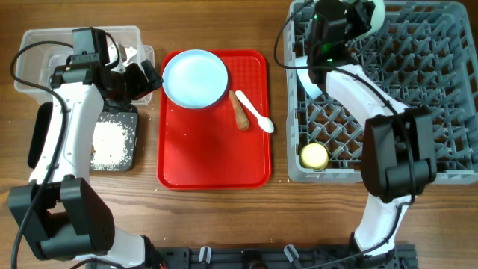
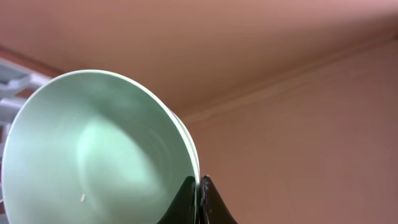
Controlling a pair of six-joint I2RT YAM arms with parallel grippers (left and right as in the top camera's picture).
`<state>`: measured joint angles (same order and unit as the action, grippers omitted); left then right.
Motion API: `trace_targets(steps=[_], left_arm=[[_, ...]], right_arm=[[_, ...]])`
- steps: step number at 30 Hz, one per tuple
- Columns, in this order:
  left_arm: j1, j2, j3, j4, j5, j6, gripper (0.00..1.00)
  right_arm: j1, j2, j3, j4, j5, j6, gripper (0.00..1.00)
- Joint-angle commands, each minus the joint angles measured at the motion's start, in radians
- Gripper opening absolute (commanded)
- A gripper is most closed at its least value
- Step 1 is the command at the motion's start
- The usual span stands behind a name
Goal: Sort waste into correct bins and load items into the dishwasher rack
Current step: 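Lift the green bowl and set it in the back of the rack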
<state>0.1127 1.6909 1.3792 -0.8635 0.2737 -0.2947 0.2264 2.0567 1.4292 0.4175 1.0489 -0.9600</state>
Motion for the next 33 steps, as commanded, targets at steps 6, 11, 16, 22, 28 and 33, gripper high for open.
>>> trace_targets(steps=[6,11,16,22,28,33], left_arm=[[0.002,0.010,0.011,0.003,-0.006,-0.002,1.00],[0.002,0.010,0.011,0.003,-0.006,-0.002,1.00],[0.002,0.010,0.011,0.003,-0.006,-0.002,1.00],[0.002,0.010,0.011,0.003,-0.006,-0.002,1.00],[0.002,0.010,0.011,0.003,-0.006,-0.002,1.00],[0.002,0.010,0.011,0.003,-0.006,-0.002,1.00]], right_arm=[[-0.062,0.023,0.008,-0.045,0.003,-0.003,0.04],[-0.058,0.029,0.008,-0.159,-0.109,0.029,0.04],[-0.031,0.029,0.008,-0.209,-0.144,0.022,0.04],[0.038,0.029,0.008,-0.209,-0.147,0.013,0.44],[0.091,0.029,0.009,-0.182,-0.087,0.018,1.00],[0.116,-0.016,0.011,0.015,-0.101,0.026,1.00]])
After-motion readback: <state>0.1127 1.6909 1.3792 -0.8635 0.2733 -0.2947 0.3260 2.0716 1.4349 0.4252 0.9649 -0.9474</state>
